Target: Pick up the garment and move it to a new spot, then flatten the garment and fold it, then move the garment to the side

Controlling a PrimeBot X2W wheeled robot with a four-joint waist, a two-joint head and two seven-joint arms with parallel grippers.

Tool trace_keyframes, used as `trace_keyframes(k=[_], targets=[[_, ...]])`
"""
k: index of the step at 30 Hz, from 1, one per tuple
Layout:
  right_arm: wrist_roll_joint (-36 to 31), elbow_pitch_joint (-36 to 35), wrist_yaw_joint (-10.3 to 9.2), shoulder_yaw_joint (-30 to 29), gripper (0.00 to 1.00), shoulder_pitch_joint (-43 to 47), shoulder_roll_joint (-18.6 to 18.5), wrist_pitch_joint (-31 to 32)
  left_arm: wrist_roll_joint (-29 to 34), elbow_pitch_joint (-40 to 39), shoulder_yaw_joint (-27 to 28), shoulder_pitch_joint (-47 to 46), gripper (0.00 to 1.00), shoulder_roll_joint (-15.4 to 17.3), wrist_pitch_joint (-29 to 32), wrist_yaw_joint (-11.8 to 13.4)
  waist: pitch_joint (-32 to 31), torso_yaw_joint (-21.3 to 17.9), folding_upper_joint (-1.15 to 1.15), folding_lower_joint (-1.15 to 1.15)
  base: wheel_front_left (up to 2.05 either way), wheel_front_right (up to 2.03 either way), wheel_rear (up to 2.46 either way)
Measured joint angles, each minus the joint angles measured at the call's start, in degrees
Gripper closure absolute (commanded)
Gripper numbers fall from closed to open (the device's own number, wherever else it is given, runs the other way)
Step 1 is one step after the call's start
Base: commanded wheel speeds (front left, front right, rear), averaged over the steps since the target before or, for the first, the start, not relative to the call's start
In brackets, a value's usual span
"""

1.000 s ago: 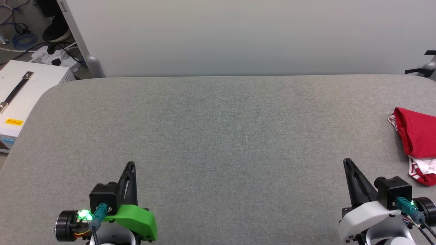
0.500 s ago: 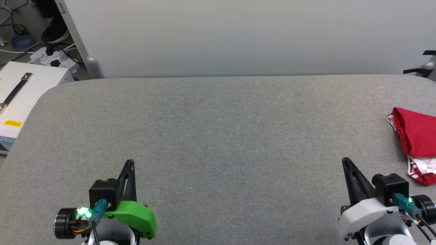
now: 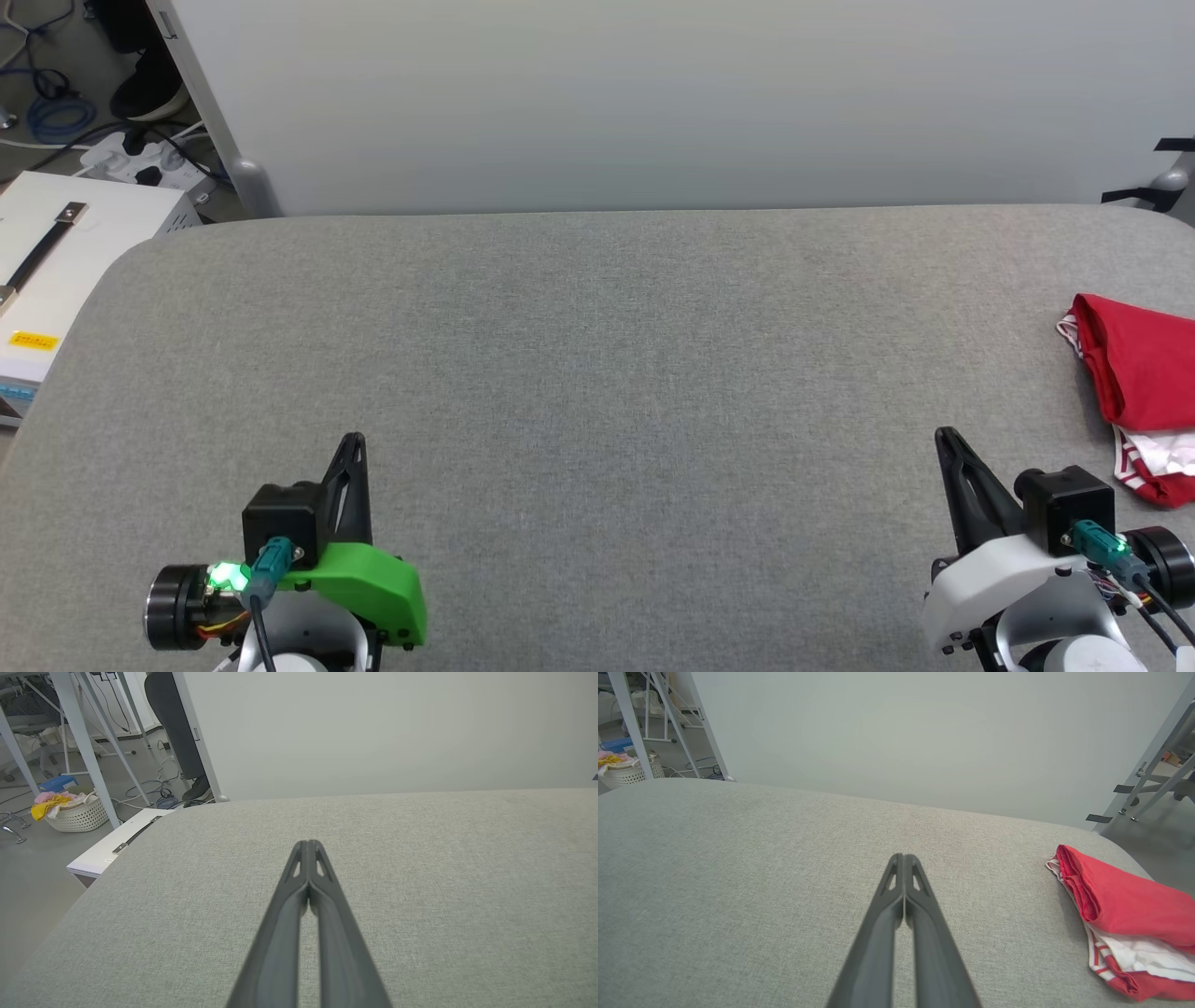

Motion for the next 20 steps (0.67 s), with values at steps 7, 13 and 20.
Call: trace_keyframes(k=[7,13,20], targets=[[0.0,0.0,0.0,0.0,1.0,0.0,0.0,0.0,0.0,-0.1,0.0,0.0,1.0,0.0,0.0,0.0,0.0,0.0,0.0,0.0,0.0,0.0,0.0],[0.0,0.0,0.0,0.0,1.0,0.0,0.0,0.0,0.0,-0.1,0.0,0.0,1.0,0.0,0.0,0.0,0.0,0.0,0.0,0.0,0.0,0.0,0.0],[0.0,0.0,0.0,0.0,1.0,0.0,0.0,0.0,0.0,-0.1,0.0,0.0,1.0,0.0,0.0,0.0,0.0,0.0,0.0,0.0,0.0,0.0,0.0]])
